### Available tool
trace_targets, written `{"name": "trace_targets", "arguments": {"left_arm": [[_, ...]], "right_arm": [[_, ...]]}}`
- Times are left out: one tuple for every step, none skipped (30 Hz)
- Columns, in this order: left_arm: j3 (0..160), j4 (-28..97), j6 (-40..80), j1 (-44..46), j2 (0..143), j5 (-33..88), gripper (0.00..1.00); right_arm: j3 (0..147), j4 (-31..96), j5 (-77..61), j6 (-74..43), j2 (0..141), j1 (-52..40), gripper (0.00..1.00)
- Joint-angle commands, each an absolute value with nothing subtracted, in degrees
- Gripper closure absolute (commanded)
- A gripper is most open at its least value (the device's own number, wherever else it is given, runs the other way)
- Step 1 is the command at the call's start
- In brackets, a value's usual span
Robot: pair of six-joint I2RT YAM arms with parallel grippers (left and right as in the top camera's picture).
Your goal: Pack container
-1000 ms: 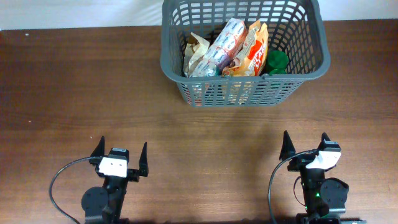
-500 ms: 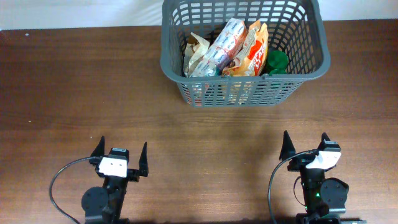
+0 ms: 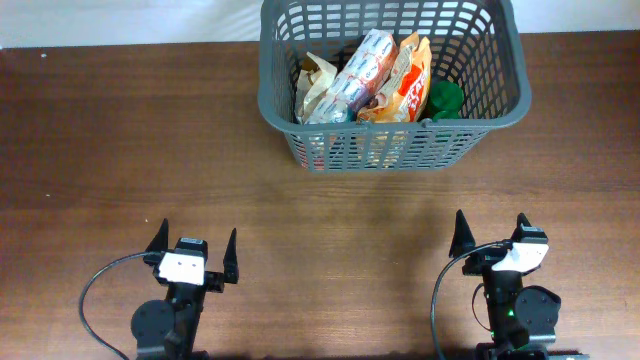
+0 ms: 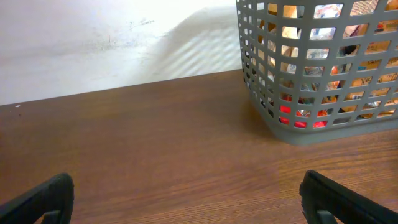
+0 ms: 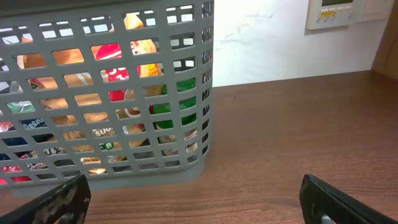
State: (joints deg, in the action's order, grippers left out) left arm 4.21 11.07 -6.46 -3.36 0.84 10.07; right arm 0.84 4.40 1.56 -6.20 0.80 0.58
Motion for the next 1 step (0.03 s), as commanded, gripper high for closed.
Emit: {"name": "trace_targets", "arguments": {"left_arm": [[3.4, 10.9, -7.4, -3.3, 0.3, 9.7, 0.01]], "right_arm": [[0.3, 4.6, 1.0, -6.2, 0.2, 0.0, 0.01]]}}
